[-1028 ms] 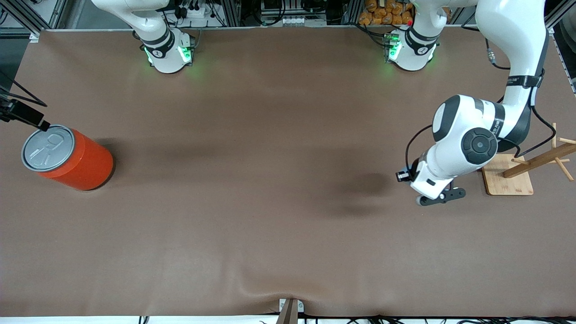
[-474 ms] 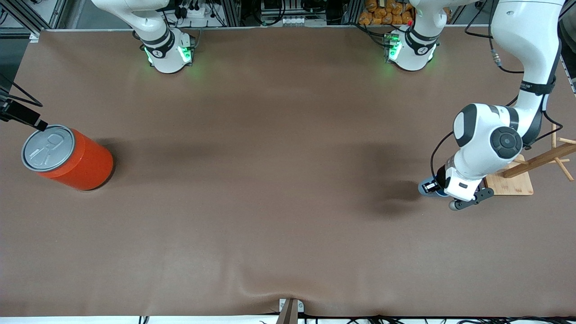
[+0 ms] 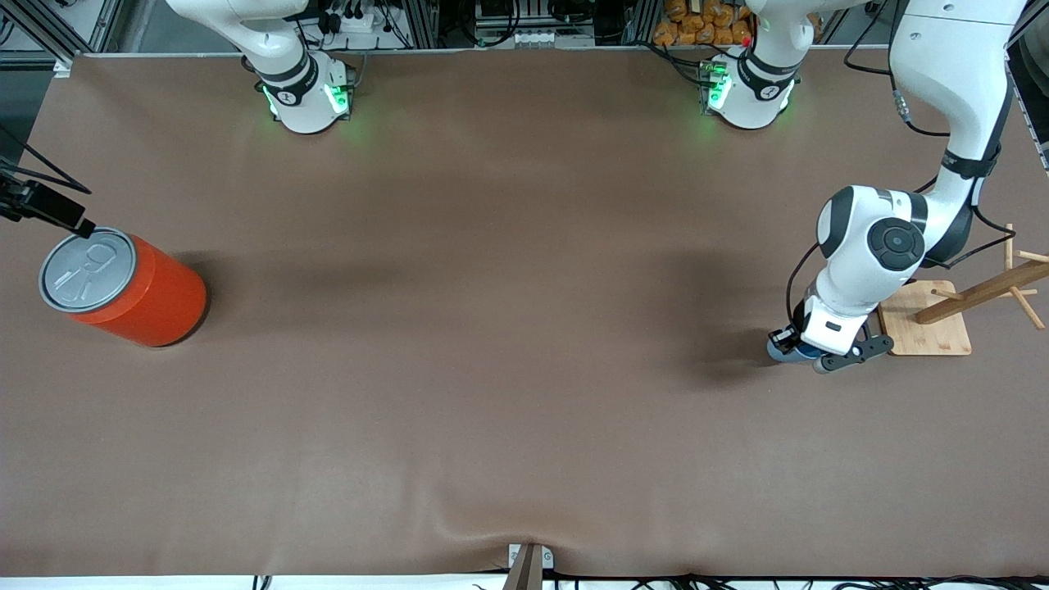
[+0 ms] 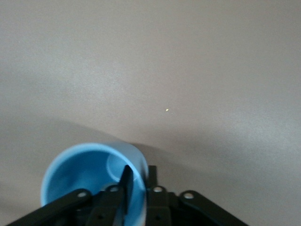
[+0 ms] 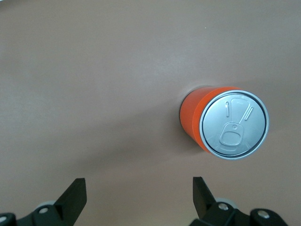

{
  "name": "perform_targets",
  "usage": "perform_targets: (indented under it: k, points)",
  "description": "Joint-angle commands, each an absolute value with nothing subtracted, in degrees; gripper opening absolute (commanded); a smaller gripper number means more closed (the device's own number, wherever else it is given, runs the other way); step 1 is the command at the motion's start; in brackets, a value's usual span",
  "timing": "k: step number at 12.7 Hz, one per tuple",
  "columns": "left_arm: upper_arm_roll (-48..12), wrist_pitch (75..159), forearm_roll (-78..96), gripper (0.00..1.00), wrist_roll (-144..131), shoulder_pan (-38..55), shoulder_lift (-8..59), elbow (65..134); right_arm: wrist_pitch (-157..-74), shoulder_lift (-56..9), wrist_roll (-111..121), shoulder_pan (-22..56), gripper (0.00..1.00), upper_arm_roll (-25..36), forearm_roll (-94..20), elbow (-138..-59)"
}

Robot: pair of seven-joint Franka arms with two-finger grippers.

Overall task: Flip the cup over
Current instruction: 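Lift and rotate the blue cup upright with the left gripper, then set the blue cup upright on the table and release it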

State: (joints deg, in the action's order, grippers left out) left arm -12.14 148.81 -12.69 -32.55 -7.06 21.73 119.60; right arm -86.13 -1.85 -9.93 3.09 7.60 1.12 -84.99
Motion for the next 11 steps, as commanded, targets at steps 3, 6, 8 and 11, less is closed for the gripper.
perform_targets:
  k: [3, 6, 8, 11]
  points:
    - [-12.3, 145.8, -14.5, 1.00, -33.7, -7.7, 17.0, 119.0, -85.2, -1.5, -10.4, 3.0, 1.00, 7.7, 1.9, -85.0]
    - [-13.1, 133.4, -14.5, 1.00, -33.1, -7.6, 9.9, 115.0, -85.2, -1.6, -10.5, 3.0, 1.00, 7.7, 1.8, -84.9]
    - [-14.8, 121.8, -13.9, 1.00, -31.3, -7.6, 5.6, 110.9, -85.2, -1.7, -10.5, 2.8, 1.00, 7.7, 1.4, -84.8]
    - [-15.4, 106.7, -10.9, 1.00, -22.4, -7.7, -0.7, 106.0, -85.3, -1.1, -10.3, 3.0, 1.00, 7.7, 1.3, -85.4]
